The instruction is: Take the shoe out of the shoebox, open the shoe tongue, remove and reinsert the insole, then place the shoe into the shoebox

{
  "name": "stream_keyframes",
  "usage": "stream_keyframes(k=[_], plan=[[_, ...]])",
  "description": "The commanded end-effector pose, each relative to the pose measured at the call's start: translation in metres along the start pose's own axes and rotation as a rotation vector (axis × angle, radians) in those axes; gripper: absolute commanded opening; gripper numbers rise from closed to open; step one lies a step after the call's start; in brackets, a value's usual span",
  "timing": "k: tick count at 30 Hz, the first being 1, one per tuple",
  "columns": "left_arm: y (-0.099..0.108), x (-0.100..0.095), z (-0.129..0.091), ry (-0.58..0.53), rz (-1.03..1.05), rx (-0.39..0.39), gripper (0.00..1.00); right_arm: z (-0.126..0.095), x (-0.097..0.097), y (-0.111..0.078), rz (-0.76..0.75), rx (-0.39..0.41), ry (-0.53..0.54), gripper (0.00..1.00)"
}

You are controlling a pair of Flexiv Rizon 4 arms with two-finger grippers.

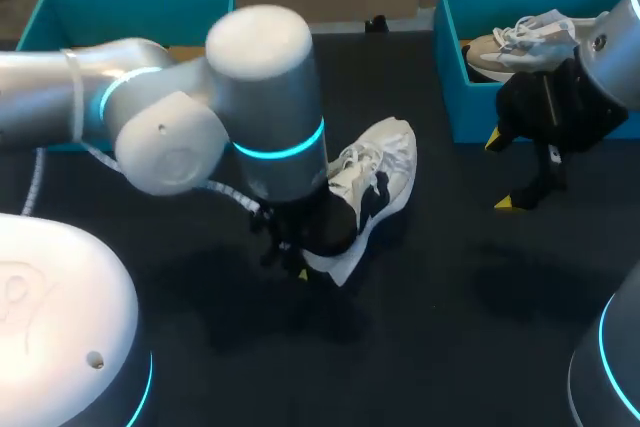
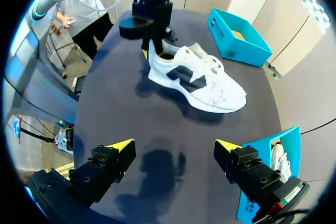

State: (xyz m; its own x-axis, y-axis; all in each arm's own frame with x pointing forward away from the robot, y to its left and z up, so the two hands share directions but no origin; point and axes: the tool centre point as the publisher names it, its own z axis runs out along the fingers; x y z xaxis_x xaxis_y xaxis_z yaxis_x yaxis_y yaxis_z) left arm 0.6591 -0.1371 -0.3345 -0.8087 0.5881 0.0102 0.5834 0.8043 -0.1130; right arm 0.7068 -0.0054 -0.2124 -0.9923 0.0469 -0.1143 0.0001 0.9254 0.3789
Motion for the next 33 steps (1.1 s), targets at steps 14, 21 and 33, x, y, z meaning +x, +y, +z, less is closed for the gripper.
stream_keyframes(k=[14, 21, 33], plan=[[0.043, 0.023, -0.122, 0.110, 0.035, 0.002, 0.00, 0.001, 0.000, 0.000, 0.000, 0.002, 0.000, 1.00], [0.051, 0.024, -0.162, 0.119, 0.052, 0.005, 0.00, 0.001, 0.000, 0.000, 0.000, 0.002, 0.000, 1.00], [0.058, 0.023, -0.198, 0.098, 0.057, -0.027, 0.00, 0.001, 0.000, 0.000, 0.000, 0.002, 0.000, 1.00]])
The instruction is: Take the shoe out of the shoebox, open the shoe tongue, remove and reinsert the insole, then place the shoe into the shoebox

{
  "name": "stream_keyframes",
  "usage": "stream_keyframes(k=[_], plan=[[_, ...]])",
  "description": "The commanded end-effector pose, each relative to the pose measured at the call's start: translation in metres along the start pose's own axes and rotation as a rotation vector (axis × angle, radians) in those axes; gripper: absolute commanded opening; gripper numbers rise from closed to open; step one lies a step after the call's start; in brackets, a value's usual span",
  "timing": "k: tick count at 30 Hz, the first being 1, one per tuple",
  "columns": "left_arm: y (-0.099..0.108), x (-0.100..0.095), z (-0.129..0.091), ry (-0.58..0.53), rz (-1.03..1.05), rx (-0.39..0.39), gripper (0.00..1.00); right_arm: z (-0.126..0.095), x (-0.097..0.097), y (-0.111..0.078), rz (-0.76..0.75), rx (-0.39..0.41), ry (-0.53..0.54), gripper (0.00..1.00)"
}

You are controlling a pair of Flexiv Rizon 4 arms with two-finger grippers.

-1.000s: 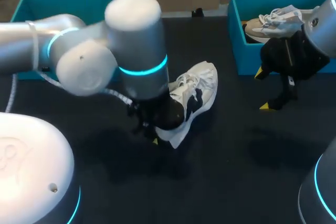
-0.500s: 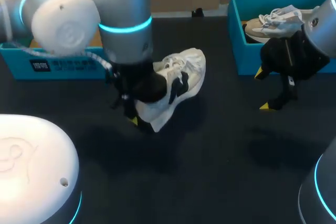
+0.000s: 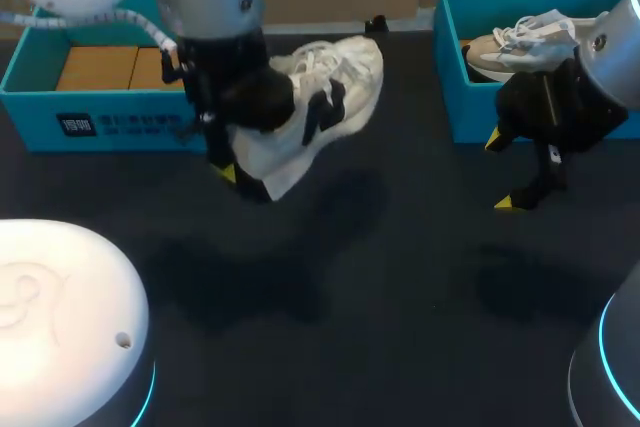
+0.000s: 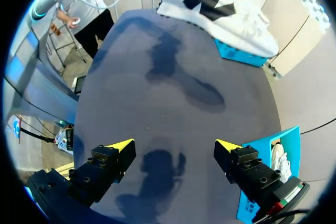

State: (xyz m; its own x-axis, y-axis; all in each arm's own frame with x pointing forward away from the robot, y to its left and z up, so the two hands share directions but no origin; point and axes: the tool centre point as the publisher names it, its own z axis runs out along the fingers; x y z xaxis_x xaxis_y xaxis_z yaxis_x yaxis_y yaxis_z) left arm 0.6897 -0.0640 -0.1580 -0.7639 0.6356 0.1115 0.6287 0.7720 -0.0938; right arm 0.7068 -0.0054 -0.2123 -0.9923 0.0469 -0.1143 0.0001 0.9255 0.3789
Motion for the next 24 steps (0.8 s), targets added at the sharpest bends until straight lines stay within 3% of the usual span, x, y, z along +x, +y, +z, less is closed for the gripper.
stream_keyframes(k=[1, 11, 24], plan=[[0.002, 0.004, -0.014, -0.012, 0.000, -0.017, 0.00, 0.001, 0.000, 0.000, 0.000, 0.002, 0.000, 1.00], [0.019, 0.007, -0.014, -0.019, -0.032, -0.014, 0.00, 0.001, 0.000, 0.000, 0.000, 0.002, 0.000, 1.00], [0.086, -0.006, -0.024, -0.046, -0.053, 0.010, 0.00, 0.001, 0.000, 0.000, 0.000, 0.002, 0.000, 1.00]])
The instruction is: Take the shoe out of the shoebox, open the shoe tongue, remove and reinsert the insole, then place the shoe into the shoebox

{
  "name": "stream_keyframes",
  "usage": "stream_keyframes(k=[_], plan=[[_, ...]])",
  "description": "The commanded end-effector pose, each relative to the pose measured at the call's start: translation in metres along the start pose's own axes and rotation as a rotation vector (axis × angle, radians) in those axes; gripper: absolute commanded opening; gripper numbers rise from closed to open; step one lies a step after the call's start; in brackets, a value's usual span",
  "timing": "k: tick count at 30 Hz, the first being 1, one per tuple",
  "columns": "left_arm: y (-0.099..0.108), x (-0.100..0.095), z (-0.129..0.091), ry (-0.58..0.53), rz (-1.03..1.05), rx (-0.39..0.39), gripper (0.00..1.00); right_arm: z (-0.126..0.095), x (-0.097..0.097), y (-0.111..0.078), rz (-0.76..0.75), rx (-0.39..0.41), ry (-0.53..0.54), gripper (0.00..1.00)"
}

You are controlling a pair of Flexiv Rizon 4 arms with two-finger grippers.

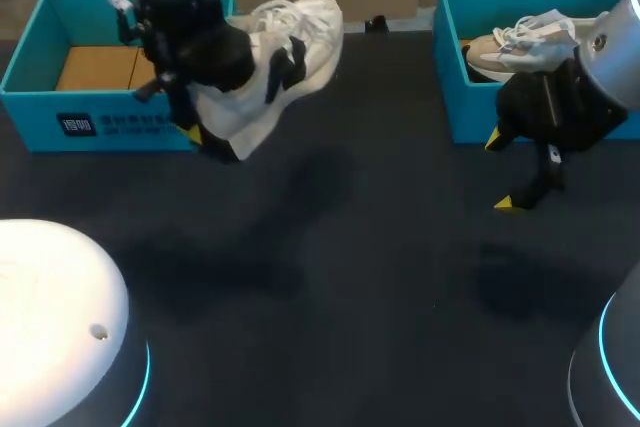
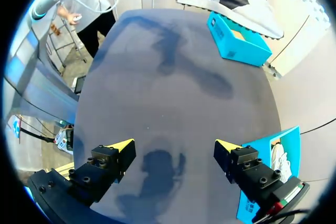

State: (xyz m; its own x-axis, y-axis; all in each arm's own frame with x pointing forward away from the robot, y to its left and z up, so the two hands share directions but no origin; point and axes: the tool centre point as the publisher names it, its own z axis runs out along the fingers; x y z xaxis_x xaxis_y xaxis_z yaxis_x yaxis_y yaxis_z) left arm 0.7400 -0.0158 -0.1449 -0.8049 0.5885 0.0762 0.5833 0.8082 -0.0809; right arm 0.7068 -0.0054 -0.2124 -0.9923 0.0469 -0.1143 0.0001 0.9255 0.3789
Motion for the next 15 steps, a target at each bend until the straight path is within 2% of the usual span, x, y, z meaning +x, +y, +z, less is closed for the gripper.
stream_keyframes(k=[1, 15], plan=[[0.024, -0.002, -0.005, -0.008, 0.006, 0.018, 0.00, 0.001, 0.000, 0.000, 0.000, 0.002, 0.000, 1.00], [0.099, 0.002, -0.014, 0.043, 0.031, -0.012, 0.00, 0.001, 0.000, 0.000, 0.000, 0.002, 0.000, 1.00]])
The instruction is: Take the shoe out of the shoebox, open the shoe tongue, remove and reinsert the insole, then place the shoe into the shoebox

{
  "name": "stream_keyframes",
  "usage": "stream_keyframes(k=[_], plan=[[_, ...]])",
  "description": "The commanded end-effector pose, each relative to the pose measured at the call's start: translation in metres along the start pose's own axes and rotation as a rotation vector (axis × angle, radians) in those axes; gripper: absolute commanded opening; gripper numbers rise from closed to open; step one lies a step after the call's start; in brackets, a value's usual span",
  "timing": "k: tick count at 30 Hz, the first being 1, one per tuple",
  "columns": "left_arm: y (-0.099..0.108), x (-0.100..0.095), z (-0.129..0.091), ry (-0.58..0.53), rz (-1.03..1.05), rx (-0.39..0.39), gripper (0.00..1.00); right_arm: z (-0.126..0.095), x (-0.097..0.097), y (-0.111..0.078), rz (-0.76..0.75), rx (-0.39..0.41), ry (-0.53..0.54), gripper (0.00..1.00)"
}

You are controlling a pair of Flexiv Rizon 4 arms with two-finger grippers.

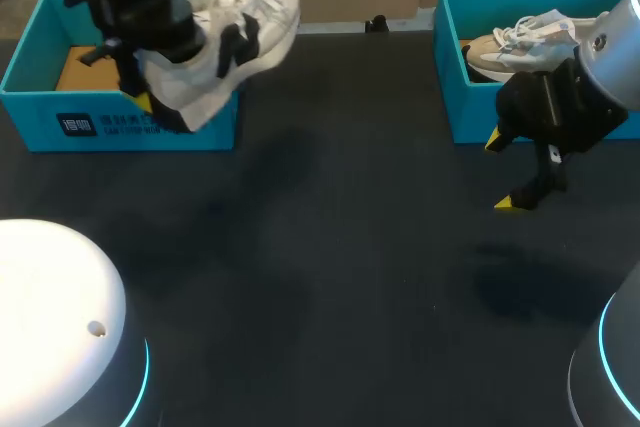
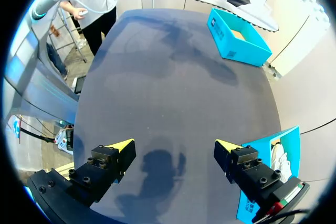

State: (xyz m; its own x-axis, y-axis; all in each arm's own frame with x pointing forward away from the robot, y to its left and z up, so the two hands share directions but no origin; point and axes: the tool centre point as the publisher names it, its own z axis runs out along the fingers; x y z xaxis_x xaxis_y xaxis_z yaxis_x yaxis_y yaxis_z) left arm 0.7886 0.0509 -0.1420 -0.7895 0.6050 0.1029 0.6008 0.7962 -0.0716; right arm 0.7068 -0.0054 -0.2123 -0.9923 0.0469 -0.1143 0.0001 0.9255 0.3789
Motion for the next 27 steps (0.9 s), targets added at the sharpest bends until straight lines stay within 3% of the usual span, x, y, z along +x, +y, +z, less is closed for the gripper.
stream_keyframes(k=[1, 12, 19, 27], plan=[[0.023, 0.004, -0.004, 0.012, 0.009, -0.003, 0.00, 0.001, 0.000, 0.000, 0.000, 0.002, 0.000, 1.00], [0.096, 0.020, -0.021, 0.000, -0.038, -0.043, 0.00, 0.001, 0.000, 0.000, 0.000, 0.002, 0.000, 1.00], [0.142, 0.029, -0.022, 0.008, -0.070, -0.058, 0.00, 0.001, 0.000, 0.000, 0.000, 0.002, 0.000, 1.00], [0.181, 0.035, -0.015, 0.014, -0.129, -0.062, 0.00, 0.001, 0.000, 0.000, 0.000, 0.002, 0.000, 1.00]])
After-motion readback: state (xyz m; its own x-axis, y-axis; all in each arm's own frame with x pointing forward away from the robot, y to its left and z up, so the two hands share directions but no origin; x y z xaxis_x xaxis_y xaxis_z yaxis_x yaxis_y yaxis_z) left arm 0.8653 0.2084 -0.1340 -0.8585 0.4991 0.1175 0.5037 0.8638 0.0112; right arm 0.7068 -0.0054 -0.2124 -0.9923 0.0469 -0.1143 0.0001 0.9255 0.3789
